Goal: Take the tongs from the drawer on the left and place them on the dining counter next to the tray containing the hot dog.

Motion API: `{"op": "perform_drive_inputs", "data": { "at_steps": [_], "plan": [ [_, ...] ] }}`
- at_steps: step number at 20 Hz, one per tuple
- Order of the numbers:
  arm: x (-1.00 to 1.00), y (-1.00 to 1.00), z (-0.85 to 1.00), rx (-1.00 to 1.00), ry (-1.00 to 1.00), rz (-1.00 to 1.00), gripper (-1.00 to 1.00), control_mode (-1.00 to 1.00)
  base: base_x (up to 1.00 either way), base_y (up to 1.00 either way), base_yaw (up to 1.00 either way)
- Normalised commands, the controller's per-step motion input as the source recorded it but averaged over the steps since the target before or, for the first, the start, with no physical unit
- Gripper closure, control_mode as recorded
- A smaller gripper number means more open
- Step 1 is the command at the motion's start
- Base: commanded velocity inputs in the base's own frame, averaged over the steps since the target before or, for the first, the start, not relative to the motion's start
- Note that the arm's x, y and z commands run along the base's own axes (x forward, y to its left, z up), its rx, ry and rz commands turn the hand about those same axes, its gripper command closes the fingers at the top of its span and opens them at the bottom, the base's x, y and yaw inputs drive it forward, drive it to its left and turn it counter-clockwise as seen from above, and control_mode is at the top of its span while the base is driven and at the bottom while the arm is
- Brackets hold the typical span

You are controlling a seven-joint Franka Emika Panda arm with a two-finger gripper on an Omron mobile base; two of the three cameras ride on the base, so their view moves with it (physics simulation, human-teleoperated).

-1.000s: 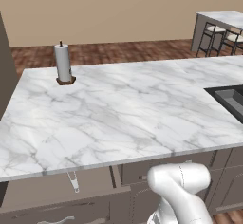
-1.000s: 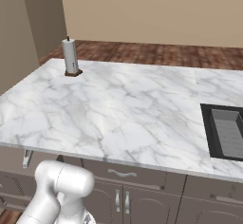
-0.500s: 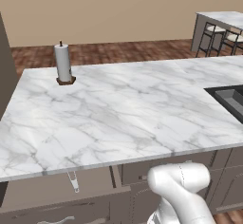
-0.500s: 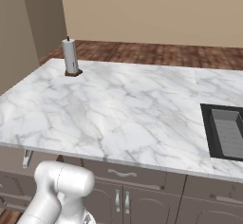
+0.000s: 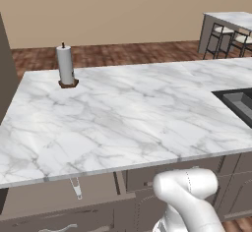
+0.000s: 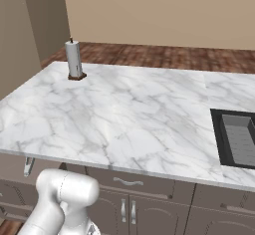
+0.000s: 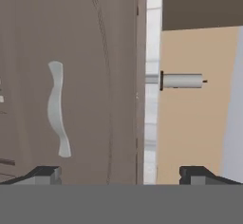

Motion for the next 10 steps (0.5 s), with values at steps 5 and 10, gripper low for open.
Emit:
{"op": "perform_drive_inputs", "data": {
  "at_steps": [5,10],
  "plan": [
    [-0.02,0.00,0.08,0.00,0.04,0.00,-1.00,-1.00,0.00,0.00,0.00],
    [-0.01,0.00,0.09,0.00,0.02,0.00,-1.00,-1.00,0.00,0.00,0.00]
  ]
}}
